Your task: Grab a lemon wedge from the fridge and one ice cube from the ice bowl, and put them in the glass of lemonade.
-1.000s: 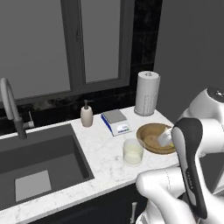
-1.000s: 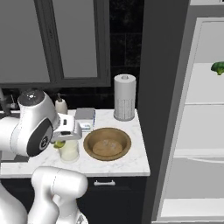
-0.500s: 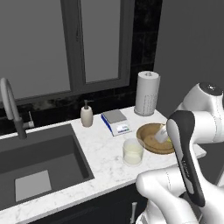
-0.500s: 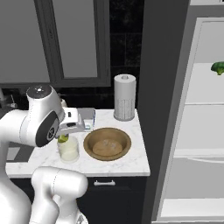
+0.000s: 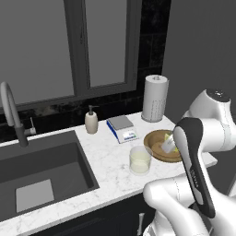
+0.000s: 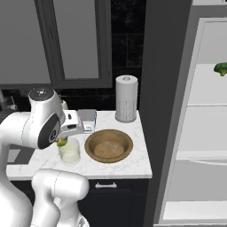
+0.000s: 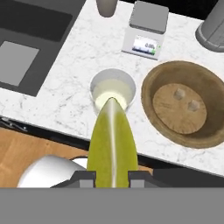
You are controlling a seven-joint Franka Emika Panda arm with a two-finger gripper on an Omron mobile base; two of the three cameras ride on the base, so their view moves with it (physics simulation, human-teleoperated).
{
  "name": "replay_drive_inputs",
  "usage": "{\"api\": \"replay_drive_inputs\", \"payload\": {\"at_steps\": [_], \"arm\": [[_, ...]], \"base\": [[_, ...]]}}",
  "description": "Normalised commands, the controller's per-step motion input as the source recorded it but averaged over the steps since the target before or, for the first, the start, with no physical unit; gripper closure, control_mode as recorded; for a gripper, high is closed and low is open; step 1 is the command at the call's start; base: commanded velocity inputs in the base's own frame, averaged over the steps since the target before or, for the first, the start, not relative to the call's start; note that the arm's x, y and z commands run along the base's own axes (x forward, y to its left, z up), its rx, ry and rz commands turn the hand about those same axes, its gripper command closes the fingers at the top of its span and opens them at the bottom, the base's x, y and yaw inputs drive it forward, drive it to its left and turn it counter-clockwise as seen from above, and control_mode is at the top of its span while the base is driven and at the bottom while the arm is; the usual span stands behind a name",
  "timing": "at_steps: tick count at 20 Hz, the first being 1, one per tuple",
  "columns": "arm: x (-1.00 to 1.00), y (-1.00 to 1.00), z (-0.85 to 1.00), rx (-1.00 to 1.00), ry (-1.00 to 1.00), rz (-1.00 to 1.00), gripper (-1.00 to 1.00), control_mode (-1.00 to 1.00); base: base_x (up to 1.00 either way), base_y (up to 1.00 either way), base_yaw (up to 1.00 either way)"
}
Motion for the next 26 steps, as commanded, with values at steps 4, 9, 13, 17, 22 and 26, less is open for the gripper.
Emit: {"api": "replay_drive_inputs", "payload": {"at_steps": [4, 9, 13, 17, 22, 26], "arm": [[0.16, 0.22, -0.17, -0.02, -0.01, 0.14, 1.0, -1.0], [0.09, 0.11, -0.16, -0.01, -0.05, 0.12, 1.0, -1.0], [0.1, 0.04, -0.09, -0.01, -0.02, 0.09, 1.0, -1.0], [0.07, 0.02, 0.01, -0.07, 0.0, 0.06, 1.0, -1.0], [0.1, 0.0, 0.12, -0.18, 0.05, 0.09, 1.0, -1.0], [0.06, 0.0, 0.08, -0.22, 0.08, 0.18, 1.0, -1.0]], "base": [[0.0, 0.0, 0.0], [0.0, 0.0, 0.0], [0.0, 0.0, 0.0], [0.0, 0.0, 0.0], [0.0, 0.0, 0.0], [0.0, 0.0, 0.0]]}}
